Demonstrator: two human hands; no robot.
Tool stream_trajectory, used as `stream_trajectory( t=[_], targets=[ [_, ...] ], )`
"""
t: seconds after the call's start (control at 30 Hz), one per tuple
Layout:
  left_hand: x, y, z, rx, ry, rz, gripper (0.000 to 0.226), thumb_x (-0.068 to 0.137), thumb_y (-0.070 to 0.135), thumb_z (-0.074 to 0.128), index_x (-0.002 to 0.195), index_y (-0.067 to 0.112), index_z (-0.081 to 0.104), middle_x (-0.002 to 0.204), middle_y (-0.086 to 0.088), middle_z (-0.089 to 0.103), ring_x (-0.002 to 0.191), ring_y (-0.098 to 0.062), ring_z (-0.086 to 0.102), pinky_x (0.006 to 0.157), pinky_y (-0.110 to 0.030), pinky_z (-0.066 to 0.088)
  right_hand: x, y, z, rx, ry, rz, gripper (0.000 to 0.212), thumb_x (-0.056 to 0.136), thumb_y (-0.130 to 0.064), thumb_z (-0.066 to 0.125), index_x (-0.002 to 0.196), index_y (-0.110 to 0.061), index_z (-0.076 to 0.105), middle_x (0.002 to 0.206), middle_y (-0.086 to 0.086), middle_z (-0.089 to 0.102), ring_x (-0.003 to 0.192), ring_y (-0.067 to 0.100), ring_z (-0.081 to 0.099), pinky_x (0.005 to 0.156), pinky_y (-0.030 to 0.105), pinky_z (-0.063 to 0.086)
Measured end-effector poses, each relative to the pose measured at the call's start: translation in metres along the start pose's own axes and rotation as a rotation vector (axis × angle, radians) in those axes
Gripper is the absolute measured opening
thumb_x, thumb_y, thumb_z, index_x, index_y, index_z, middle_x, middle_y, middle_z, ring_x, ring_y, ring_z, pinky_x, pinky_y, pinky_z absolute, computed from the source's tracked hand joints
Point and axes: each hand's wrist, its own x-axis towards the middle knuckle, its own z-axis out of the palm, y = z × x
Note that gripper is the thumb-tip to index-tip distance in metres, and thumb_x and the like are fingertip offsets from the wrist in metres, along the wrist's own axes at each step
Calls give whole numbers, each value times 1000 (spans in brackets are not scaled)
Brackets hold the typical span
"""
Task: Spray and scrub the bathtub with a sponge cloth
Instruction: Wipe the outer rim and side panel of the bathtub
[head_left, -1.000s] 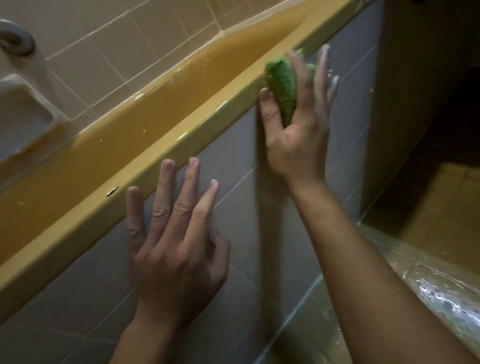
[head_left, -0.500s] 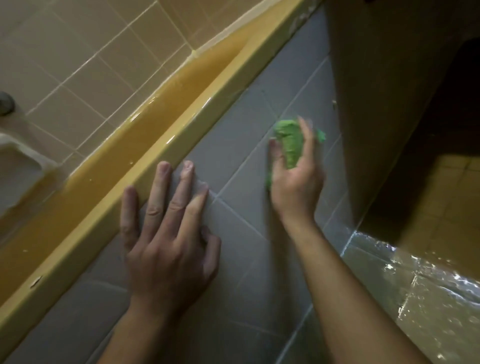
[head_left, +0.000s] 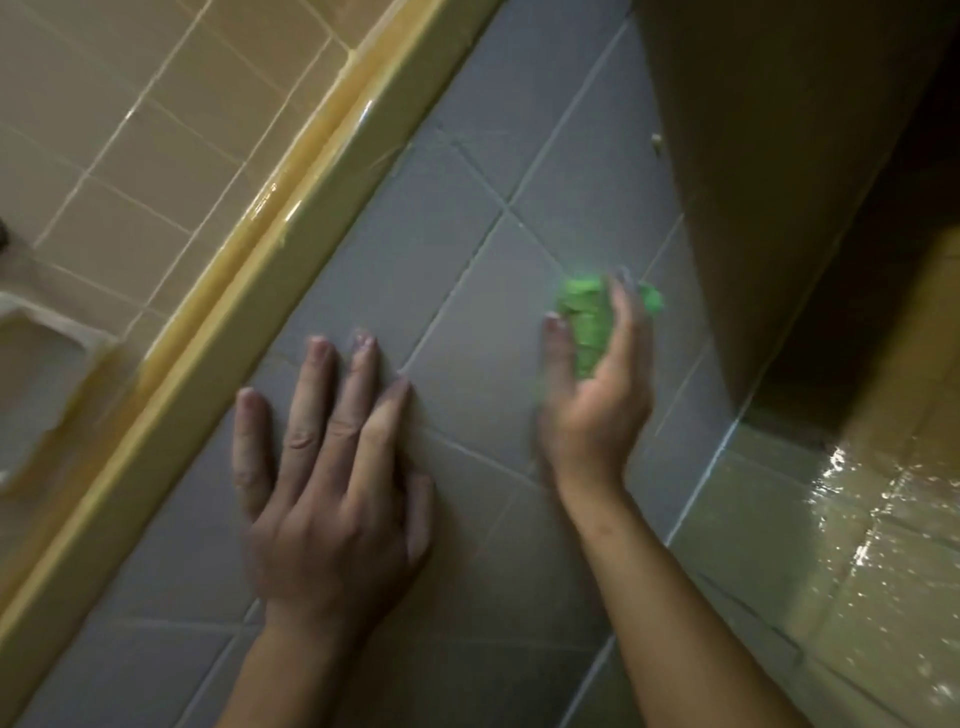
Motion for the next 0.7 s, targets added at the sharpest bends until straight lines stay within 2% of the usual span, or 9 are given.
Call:
stream_trajectory(
  t=[0.07, 0.13, 0.23, 0.3, 0.4, 0.47, 0.53, 0.6, 0.7],
  targets=[
    [0, 0, -1, -17, -11, 18, 46, 90, 20, 60, 134, 10, 68, 160, -6, 45, 154, -26, 35, 128, -53, 16, -6, 58, -15, -46, 47, 384, 60, 99, -50, 55, 146, -13, 51, 145, 13, 58, 133, 31, 55, 109, 36, 43],
    [-1, 1, -1, -36, -18, 7, 42, 90, 19, 60, 130, 10, 69, 160, -7, 45, 154, -28, 36, 128, -52, 15, -8, 105, -34, -45, 63, 679, 64, 99, -52, 52, 150, -13, 46, 144, 16, 57, 129, 34, 56, 101, 30, 42],
    [-4, 7, -5, -63, -72, -21, 45, 88, 18, 62, 131, 8, 67, 162, -9, 43, 155, -30, 33, 129, -54, 14, -6, 132, -43, 31, 109, 873, 56, 105, -38, 53, 152, -10, 41, 147, 19, 54, 128, 34, 56, 90, 20, 39],
    [-7, 7, -10, -83, -115, -20, 48, 86, 17, 64, 133, 7, 66, 163, -10, 41, 156, -31, 30, 129, -54, 13, -16, 100, -34, -20, 75, 768, 59, 103, -44, 53, 151, -10, 44, 147, 17, 55, 130, 35, 56, 98, 25, 41],
    [-12, 3, -15, -90, -136, -39, 49, 87, 17, 64, 135, 7, 65, 164, -10, 39, 157, -31, 27, 129, -54, 12, -50, 21, -16, -33, -38, 285, 63, 102, -49, 51, 146, -5, 50, 147, 19, 55, 135, 34, 54, 111, 42, 44],
    [-16, 3, -19, -89, -130, -53, 51, 87, 18, 64, 136, 6, 64, 164, -11, 39, 157, -31, 27, 129, -54, 12, -65, -16, -9, -16, -113, -23, 58, 105, -47, 51, 145, -4, 52, 151, 18, 51, 143, 31, 47, 119, 48, 36],
    [-18, 0, -21, -84, -140, -41, 54, 86, 18, 65, 139, 6, 63, 164, -12, 39, 157, -32, 27, 129, -55, 11, -70, -24, -10, -7, -173, -170, 56, 104, -44, 53, 145, -6, 52, 154, 16, 48, 148, 27, 42, 123, 49, 29],
    [-22, -3, -23, -78, -150, -31, 57, 85, 19, 64, 141, 6, 62, 164, -11, 38, 157, -32, 27, 129, -54, 10, -76, 2, -18, 4, -198, -120, 57, 102, -47, 55, 147, -11, 51, 156, 13, 48, 149, 24, 40, 122, 49, 32],
    [-28, -4, -27, -84, -140, -56, 59, 83, 21, 62, 140, 7, 63, 164, -11, 38, 158, -32, 26, 130, -53, 9, -78, 64, -39, -55, -152, 374, 67, 95, -66, 48, 150, -29, 41, 152, 8, 51, 140, 30, 50, 112, 46, 44]
  ],
)
